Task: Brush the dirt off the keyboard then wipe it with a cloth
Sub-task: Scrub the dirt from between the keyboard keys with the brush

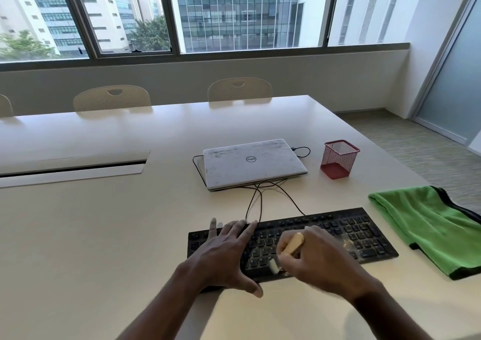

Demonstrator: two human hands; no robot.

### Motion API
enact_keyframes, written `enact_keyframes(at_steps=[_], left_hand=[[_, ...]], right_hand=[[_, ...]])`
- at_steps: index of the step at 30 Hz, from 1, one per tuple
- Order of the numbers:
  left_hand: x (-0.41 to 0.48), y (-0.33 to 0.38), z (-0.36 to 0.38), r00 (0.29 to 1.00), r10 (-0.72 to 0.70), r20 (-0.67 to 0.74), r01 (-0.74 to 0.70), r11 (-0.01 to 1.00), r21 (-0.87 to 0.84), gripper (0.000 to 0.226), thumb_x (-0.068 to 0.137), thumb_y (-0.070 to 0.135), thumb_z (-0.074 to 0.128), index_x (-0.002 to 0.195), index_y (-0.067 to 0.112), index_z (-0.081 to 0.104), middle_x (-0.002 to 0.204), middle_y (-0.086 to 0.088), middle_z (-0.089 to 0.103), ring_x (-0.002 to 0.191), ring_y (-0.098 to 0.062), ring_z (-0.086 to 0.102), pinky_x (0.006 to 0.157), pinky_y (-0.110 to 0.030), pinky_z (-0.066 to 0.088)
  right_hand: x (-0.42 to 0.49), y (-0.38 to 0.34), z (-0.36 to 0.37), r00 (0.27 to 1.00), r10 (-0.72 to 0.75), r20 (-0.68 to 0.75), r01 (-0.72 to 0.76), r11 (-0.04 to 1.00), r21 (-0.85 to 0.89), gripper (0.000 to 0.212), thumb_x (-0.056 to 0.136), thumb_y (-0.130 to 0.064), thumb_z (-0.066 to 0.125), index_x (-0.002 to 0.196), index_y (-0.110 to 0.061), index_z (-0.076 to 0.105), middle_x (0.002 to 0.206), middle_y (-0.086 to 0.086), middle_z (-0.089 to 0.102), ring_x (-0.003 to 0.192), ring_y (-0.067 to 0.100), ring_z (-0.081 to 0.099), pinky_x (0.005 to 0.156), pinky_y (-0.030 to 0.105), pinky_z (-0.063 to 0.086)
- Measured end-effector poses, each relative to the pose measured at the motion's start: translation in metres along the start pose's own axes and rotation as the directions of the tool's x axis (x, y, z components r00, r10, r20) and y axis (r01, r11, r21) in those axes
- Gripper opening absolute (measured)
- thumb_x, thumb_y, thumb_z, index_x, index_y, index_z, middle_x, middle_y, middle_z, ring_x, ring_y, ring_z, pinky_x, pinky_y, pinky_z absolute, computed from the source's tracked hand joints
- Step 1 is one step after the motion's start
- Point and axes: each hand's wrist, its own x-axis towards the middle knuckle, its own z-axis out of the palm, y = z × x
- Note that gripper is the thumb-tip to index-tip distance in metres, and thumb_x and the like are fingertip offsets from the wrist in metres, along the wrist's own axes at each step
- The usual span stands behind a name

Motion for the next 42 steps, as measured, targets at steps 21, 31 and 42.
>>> enact_keyframes(at_steps=[21,31,42], left_hand=[[0.011,0.007,0.001,0.999,0.023,0.025,-0.023,1.000,0.011,0.143,0.062,0.092,0.064,0.160,0.028,-0.019,0.171,-0.001,-0.005,0.156,-0.018,-0.009,0.122,-0.059,-0.016],[0.025,0.018,0.000,0.997,0.076,0.032,-0.077,0.997,0.029,0.141,0.065,0.091,0.064,0.159,0.027,-0.019,0.171,-0.003,-0.004,0.156,-0.021,-0.007,0.122,-0.060,-0.015],[0.040,0.028,0.000,0.992,0.119,0.035,-0.120,0.992,0.040,0.141,0.065,0.089,0.064,0.159,0.027,-0.020,0.171,-0.005,-0.006,0.156,-0.020,-0.010,0.120,-0.056,-0.020]], right_hand=[[0.003,0.015,-0.014,0.994,0.097,0.045,-0.099,0.994,0.035,0.016,0.088,-0.026,0.062,0.074,-0.027,0.069,0.068,-0.005,0.071,0.057,0.005,0.062,0.057,0.018,0.050],[-0.002,0.023,-0.017,0.996,0.084,-0.001,-0.084,0.995,0.056,0.013,0.088,-0.030,0.062,0.077,-0.028,0.069,0.067,-0.011,0.070,0.055,0.002,0.059,0.054,0.015,0.044],[-0.001,0.017,-0.010,0.997,0.081,0.012,-0.081,0.997,-0.017,0.016,0.087,-0.029,0.058,0.075,-0.025,0.067,0.063,-0.011,0.063,0.061,-0.002,0.059,0.057,0.011,0.044]])
